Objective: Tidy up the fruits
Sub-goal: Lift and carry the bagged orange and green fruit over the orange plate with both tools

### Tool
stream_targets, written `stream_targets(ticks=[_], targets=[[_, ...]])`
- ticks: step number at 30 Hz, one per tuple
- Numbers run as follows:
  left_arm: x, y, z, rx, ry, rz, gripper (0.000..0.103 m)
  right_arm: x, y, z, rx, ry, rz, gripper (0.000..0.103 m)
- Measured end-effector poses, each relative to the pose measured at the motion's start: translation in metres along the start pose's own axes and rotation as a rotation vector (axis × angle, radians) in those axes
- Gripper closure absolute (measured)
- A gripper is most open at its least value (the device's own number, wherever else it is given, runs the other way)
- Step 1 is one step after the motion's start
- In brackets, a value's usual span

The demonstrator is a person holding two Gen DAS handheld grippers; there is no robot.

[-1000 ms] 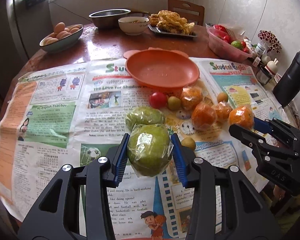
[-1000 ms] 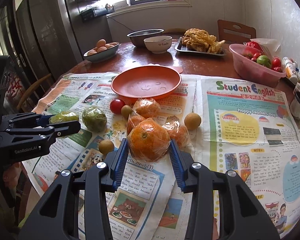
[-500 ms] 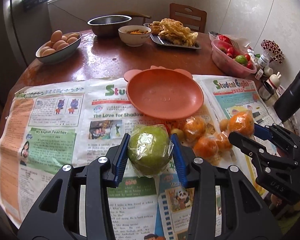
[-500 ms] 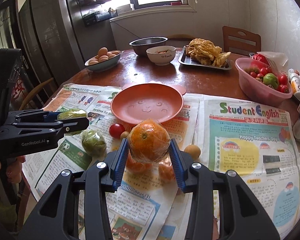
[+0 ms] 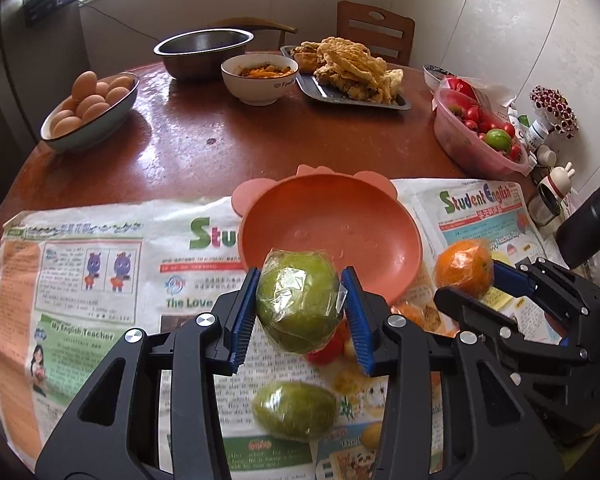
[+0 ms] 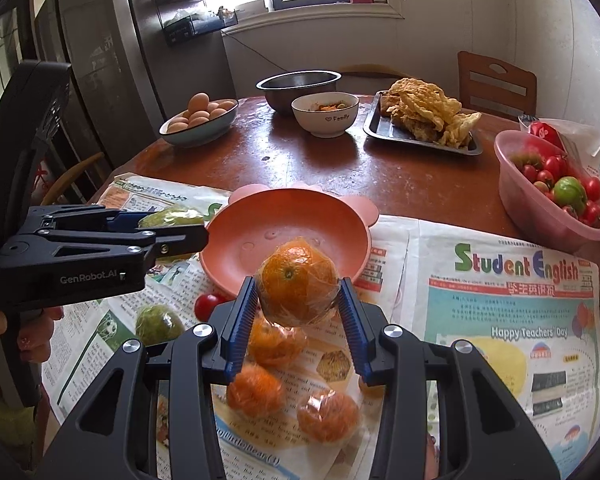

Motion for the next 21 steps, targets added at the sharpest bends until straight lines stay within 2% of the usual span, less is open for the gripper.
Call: stream_targets(ticks=[9, 21], targets=[[0.036, 0.021, -0.001, -0.004, -0.031, -0.054, 0.07, 0.03, 0.011, 0.004, 0.003, 0.001, -0.038, 0.063], [0.062, 0.024, -0.006, -0.028, -0.064, -0.096, 0.07, 0.061, 0.014, 0.007, -0.009, 0.009, -0.095, 0.062]])
Point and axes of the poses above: each gripper's, at about its wrist camera, not at the fingertips, and x roughly the way its jaws point, z to its right, y to its top, the point moved 2 cm from there along x, roughly the way its jaws point, and after that the axes turned 3 degrees about z, right-handed, at the moved point
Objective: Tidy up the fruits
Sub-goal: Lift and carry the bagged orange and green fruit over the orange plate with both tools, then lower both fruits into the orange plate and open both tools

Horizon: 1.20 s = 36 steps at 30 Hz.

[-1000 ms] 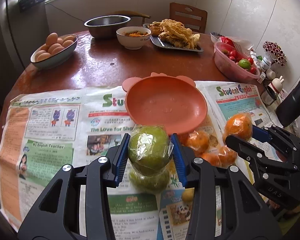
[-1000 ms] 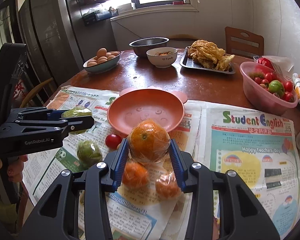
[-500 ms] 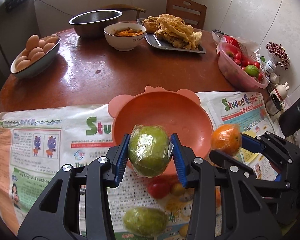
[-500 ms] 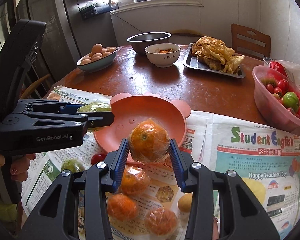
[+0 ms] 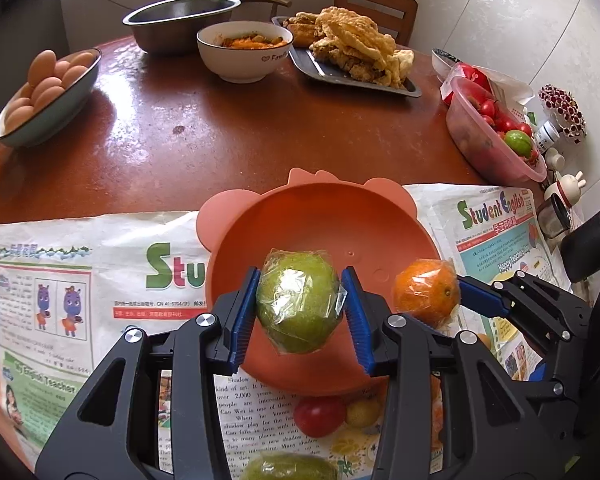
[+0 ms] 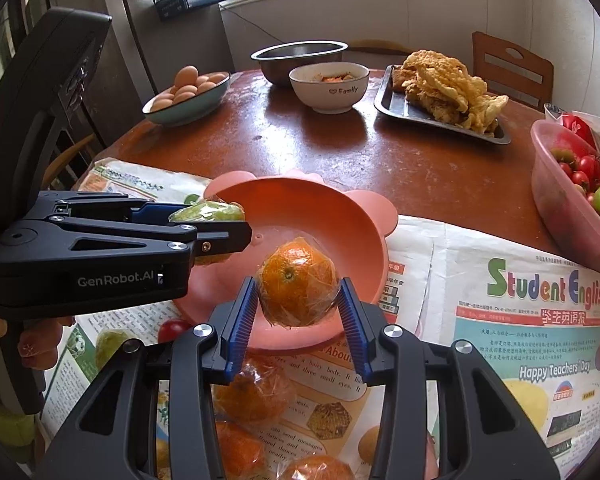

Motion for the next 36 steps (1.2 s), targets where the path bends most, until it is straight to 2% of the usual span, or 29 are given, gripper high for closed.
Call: stream_targets(ticks=[23, 28, 36], targets=[[0.018, 0.001, -0.004, 0.002, -0.024, -0.029, 0.07, 0.024, 0.001, -0.007, -0.035, 0.008, -0.057, 0.061], [0.019, 0.001, -0.005, 0.001, -0.027, -0.031, 0.07, 0.017, 0.001, -0.006, -0.033, 0.006, -0.037, 0.05], [0.017, 0.001, -0.004, 0.001, -0.034, -0.022, 0.07, 0.008, -0.001, -0.005, -0.029, 0.003, -0.02, 0.047]])
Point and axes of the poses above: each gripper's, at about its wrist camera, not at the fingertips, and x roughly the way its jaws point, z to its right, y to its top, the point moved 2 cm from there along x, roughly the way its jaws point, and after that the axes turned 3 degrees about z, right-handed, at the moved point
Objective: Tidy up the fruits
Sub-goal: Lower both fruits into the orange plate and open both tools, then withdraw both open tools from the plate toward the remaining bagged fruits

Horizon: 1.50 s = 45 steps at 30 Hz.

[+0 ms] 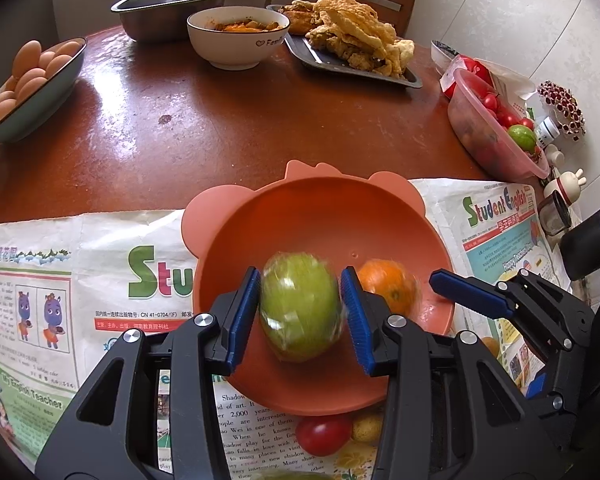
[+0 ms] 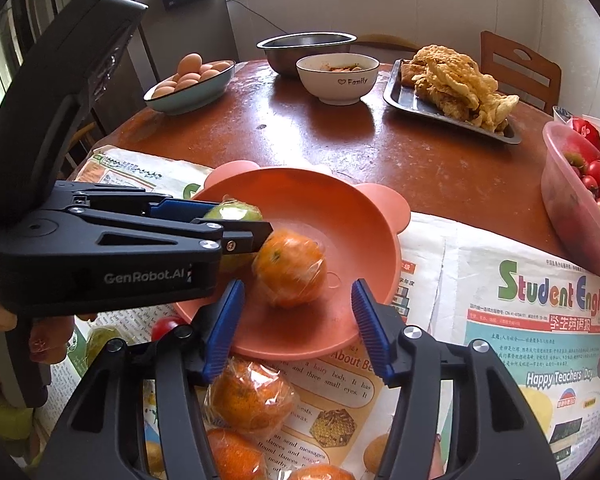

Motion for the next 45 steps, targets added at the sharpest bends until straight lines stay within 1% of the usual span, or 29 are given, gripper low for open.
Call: stream_targets(ticks=[8, 9, 10, 13, 15, 20, 22, 24, 25, 30, 37, 38, 45], targets=[[-0.006, 0.0, 0.002, 0.001, -0.002, 0.011, 0.066, -0.011, -0.001, -0.001, -0.003, -0.008, 0.019, 0.045], [-0.007, 0.0, 0.002, 0.001, -0.002, 0.015, 0.062, -0.011, -0.001, -0.002, -0.003, -0.008, 0.02, 0.042], [-0.008, 0.0, 0.002, 0.002, 0.0, 0.017, 0.061, -0.012, -0.001, -0.002, -0.002, -0.02, 0.02, 0.039], [-0.014, -0.001, 0.004, 0.005, 0.001, 0.027, 0.06, -0.016, -0.002, -0.001, 0.002, -0.023, 0.028, 0.039], [-0.019, -0.001, 0.004, 0.007, 0.007, 0.034, 0.056, -0.018, -0.002, -0.001, 0.006, -0.027, 0.032, 0.038], [-0.034, -0.001, 0.004, 0.003, 0.017, 0.064, 0.05, -0.026, -0.006, 0.0, 0.016, -0.035, 0.042, 0.035], [-0.04, -0.001, 0.003, 0.001, 0.018, 0.077, 0.047, -0.031, -0.007, 0.002, 0.023, -0.04, 0.051, 0.033], [-0.048, -0.002, 0.002, -0.003, 0.021, 0.091, 0.042, -0.035, -0.007, 0.002, 0.027, -0.045, 0.058, 0.032], [-0.051, -0.003, 0.001, -0.005, 0.025, 0.097, 0.041, -0.038, -0.008, 0.002, 0.03, -0.048, 0.063, 0.031], [-0.067, -0.006, 0.0, -0.013, 0.037, 0.12, 0.031, -0.05, -0.008, 0.002, 0.038, -0.059, 0.088, 0.028], [-0.086, -0.011, -0.001, -0.023, 0.056, 0.155, 0.019, -0.072, -0.01, -0.001, 0.037, -0.075, 0.131, 0.022], [-0.089, -0.013, 0.0, -0.024, 0.058, 0.162, 0.016, -0.074, -0.011, -0.001, 0.036, -0.077, 0.135, 0.021], [-0.106, -0.02, 0.005, -0.02, 0.075, 0.192, 0.01, -0.091, -0.012, -0.006, 0.033, -0.103, 0.165, 0.015]])
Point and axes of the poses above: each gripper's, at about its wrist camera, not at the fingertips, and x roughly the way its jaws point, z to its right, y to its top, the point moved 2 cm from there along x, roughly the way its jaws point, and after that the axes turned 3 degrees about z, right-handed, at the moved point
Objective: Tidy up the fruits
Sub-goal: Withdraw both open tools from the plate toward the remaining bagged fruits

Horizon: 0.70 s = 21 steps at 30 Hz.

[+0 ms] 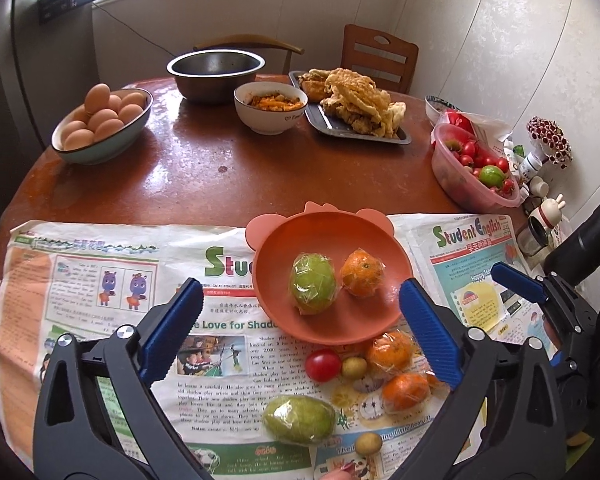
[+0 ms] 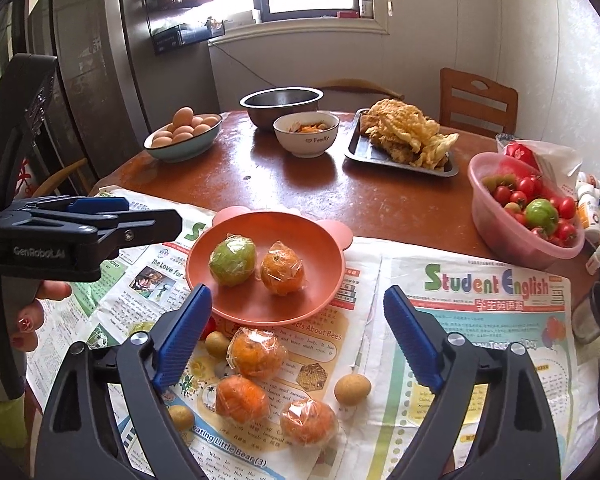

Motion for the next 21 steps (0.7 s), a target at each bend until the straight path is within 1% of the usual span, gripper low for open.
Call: stream_targets(ticks=[6, 14, 21], targets=[[-0.014, -0.005, 0.004, 0.006, 0.022, 0.021, 0.01, -0.013, 0.0, 0.0, 0.005, -0.01, 0.019, 0.012], [-0.031, -0.014, 0.012, 0.017, 0.024, 0.04, 0.01, -0.033, -0.005, 0.002, 0.008, -0.017, 0.045, 0.01], [-0.046, -0.021, 0.018, 0.02, 0.027, 0.065, 0.01, -0.052, -0.01, 0.012, 0.024, -0.037, 0.073, 0.01]])
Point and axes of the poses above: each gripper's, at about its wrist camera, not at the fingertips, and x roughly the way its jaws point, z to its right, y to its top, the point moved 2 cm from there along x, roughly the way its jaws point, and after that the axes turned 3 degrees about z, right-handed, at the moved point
